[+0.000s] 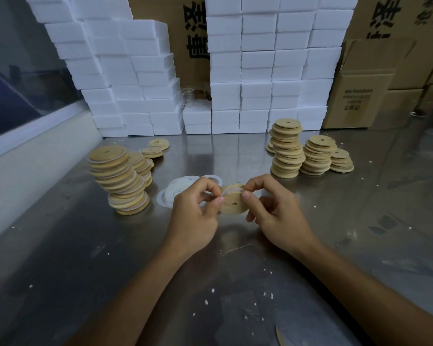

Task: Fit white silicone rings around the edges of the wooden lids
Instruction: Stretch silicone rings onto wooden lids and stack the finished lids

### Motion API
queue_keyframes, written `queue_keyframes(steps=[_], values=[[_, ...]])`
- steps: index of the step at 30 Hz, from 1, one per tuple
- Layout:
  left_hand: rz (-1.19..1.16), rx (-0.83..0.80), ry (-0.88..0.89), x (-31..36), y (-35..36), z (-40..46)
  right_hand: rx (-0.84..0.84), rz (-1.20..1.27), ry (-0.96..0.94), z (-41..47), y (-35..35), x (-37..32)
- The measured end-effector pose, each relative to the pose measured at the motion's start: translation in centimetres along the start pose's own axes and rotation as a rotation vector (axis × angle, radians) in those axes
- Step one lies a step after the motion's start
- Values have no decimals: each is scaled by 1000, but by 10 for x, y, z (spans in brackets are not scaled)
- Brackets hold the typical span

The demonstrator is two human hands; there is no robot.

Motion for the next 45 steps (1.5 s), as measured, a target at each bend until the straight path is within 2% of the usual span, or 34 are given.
queue_keyframes(steps=[6,14,22,24,29,33,35,38,40,43,45], values=[[7,-6,-4,1,0,0,-43,10,-1,1,1,3],[59,-98,19,3,-1,0,-125,-122,-42,1,6,1],[32,-61,-62,1,4,-1,-91,-141,-30,0,5,0],[-95,-41,-154,2,3,-1,-59,-117,-15,1,5,0],[-665,95,-372,7,-2,3,-8,131,131,1,3,1],[-829,87,-419,9,-4,4,9,234,179,2,4,3],[-784,57,-430,9,-3,3,23,263,190,3,5,3],[-492,8,-415,9,-4,2,75,281,187,4,2,2],[-378,-54,-401,10,-3,2,104,294,170,4,-1,2],[-353,-151,-395,11,-2,1,120,305,166,4,-5,2],[-370,-145,-372,12,-3,1,120,329,180,3,-6,1]])
Point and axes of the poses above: each hand's wrist, its own z-axis towards the middle knuckle, its own y-axis out of the palm, x = y × z, the point moved 1 cm from there along z, towards the middle knuckle, and after that the axes turned 13 degrees about -x, right-handed, at the moved point
